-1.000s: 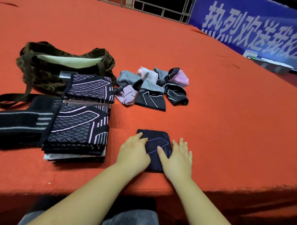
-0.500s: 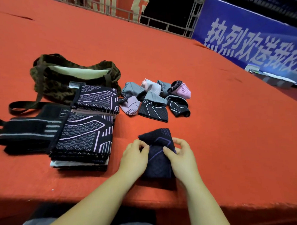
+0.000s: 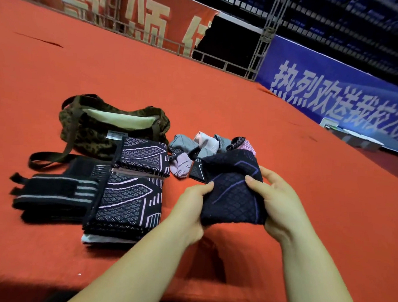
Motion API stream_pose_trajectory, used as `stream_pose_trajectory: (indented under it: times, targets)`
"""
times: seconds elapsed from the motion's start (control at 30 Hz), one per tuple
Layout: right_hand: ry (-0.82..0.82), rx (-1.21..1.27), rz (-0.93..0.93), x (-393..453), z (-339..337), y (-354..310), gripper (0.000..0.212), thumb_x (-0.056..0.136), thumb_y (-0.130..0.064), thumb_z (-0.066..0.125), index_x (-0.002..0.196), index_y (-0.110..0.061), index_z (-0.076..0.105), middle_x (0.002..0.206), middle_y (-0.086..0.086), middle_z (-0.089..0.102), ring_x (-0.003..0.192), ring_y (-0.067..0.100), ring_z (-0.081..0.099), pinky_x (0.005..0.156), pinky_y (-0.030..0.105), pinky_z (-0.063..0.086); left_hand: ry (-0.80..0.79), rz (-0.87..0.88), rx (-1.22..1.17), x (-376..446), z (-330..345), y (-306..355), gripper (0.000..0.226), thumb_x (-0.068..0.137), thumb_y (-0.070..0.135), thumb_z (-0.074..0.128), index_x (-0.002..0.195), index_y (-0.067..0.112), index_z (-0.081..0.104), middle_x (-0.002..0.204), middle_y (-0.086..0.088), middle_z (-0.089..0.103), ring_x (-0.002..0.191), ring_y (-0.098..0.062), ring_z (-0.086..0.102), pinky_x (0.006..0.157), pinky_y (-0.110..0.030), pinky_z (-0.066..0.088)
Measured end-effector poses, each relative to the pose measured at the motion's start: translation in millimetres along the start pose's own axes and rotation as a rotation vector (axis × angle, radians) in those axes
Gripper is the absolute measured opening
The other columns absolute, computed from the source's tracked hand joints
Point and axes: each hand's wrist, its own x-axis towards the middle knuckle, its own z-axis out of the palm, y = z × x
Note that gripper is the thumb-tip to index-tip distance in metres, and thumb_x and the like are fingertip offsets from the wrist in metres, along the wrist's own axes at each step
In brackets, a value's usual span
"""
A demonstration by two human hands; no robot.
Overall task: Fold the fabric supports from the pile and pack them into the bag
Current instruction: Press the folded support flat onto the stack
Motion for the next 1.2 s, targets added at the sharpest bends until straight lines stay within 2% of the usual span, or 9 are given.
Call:
stream_pose_trajectory:
  times: [0.13, 0.27, 0.37, 0.5, 0.6, 0.7, 0.83, 0.97, 1.2]
  targets:
    - [0.018, -0.039, -0.035, 7, 21, -18, 0.029, 0.088, 0.0, 0.057, 0.116, -0.01, 0.06, 0.106, 0.016, 0.069, 0.096, 0.028, 0.067, 0.086, 0.041, 0.053, 0.048, 0.286, 0.024, -9, -4, 35, 0.008, 0.092, 0.002, 0.05, 0.096, 0.008, 0.053, 0.082, -0.013, 0.065, 0.06, -0.016, 0.064, 0.054, -0.023, 0.052]
    - [0.036, -0.079, -0.072, 19, 55, -15, 0.03, 0.087, -0.002, 0.061, 0.115, -0.01, 0.059, 0.093, 0.001, 0.073, 0.084, 0.016, 0.069, 0.075, 0.031, 0.056, 0.199, 0.485, 0.22, -18, -26, 64, 0.023, 0.087, 0.002, 0.059, 0.091, 0.021, 0.046, 0.109, -0.015, 0.058, 0.072, -0.017, 0.055, 0.068, -0.03, 0.047]
    - [0.046, -0.111, -0.08, 28, 85, -6, 0.032, 0.087, -0.005, 0.063, 0.117, -0.013, 0.058, 0.091, 0.003, 0.07, 0.077, 0.013, 0.068, 0.065, 0.023, 0.056, 0.26, 0.579, 0.414, -26, -50, 84, 0.029, 0.087, 0.007, 0.062, 0.092, 0.028, 0.043, 0.101, -0.002, 0.057, 0.074, -0.014, 0.057, 0.058, -0.025, 0.046]
    - [0.059, -0.153, -0.093, 42, 125, 8, 0.039, 0.088, -0.007, 0.063, 0.123, -0.02, 0.051, 0.084, -0.004, 0.066, 0.076, 0.01, 0.065, 0.067, 0.028, 0.054, 0.319, 0.649, 0.765, -29, -78, 112, 0.029, 0.085, 0.013, 0.063, 0.103, 0.028, 0.045, 0.102, 0.005, 0.056, 0.086, -0.009, 0.058, 0.078, -0.03, 0.047]
    - [0.083, -0.329, -0.192, 58, 146, 16, 0.041, 0.087, -0.01, 0.063, 0.124, -0.021, 0.049, 0.083, 0.001, 0.069, 0.083, 0.018, 0.065, 0.083, 0.038, 0.053, 0.348, 0.662, 0.977, -23, -89, 135, 0.026, 0.087, 0.014, 0.061, 0.105, 0.027, 0.049, 0.098, 0.012, 0.053, 0.074, -0.002, 0.052, 0.065, -0.024, 0.039]
    - [0.082, -0.53, -0.285, 76, 160, 23, 0.034, 0.087, -0.014, 0.062, 0.118, -0.024, 0.052, 0.085, -0.012, 0.06, 0.079, 0.004, 0.058, 0.078, 0.028, 0.045, 0.366, 0.621, 1.119, -12, -98, 154, 0.024, 0.088, 0.014, 0.058, 0.106, 0.031, 0.055, 0.104, 0.01, 0.057, 0.075, 0.0, 0.052, 0.064, -0.022, 0.041]
    - [0.008, -0.737, -0.312, 96, 170, 39, 0.036, 0.09, -0.017, 0.058, 0.124, -0.027, 0.055, 0.119, -0.004, 0.062, 0.112, 0.015, 0.056, 0.096, 0.029, 0.041, 0.383, 0.556, 1.275, 4, -109, 168, 0.039, 0.088, 0.011, 0.055, 0.125, 0.026, 0.057, 0.084, 0.007, 0.06, 0.07, -0.003, 0.056, 0.065, -0.022, 0.042]
    - [-0.044, -0.923, -0.29, 110, 175, 58, 0.041, 0.092, -0.019, 0.054, 0.133, -0.026, 0.052, 0.131, 0.004, 0.056, 0.126, 0.021, 0.046, 0.108, 0.037, 0.031, 0.384, 0.468, 1.416, 19, -120, 168, 0.051, 0.086, 0.009, 0.052, 0.135, 0.02, 0.052, 0.125, -0.016, 0.058, 0.112, -0.028, 0.057, 0.089, -0.029, 0.043]
    - [-0.121, -1.137, -0.267, 118, 176, 77, 0.045, 0.097, -0.021, 0.046, 0.142, -0.019, 0.04, 0.135, 0.006, 0.045, 0.125, 0.02, 0.042, 0.099, 0.028, 0.03, 0.357, 0.396, 1.645, 36, -138, 164, 0.055, 0.088, 0.024, 0.051, 0.142, 0.024, 0.042, 0.143, -0.005, 0.035, 0.132, -0.021, 0.036, 0.111, -0.027, 0.025]
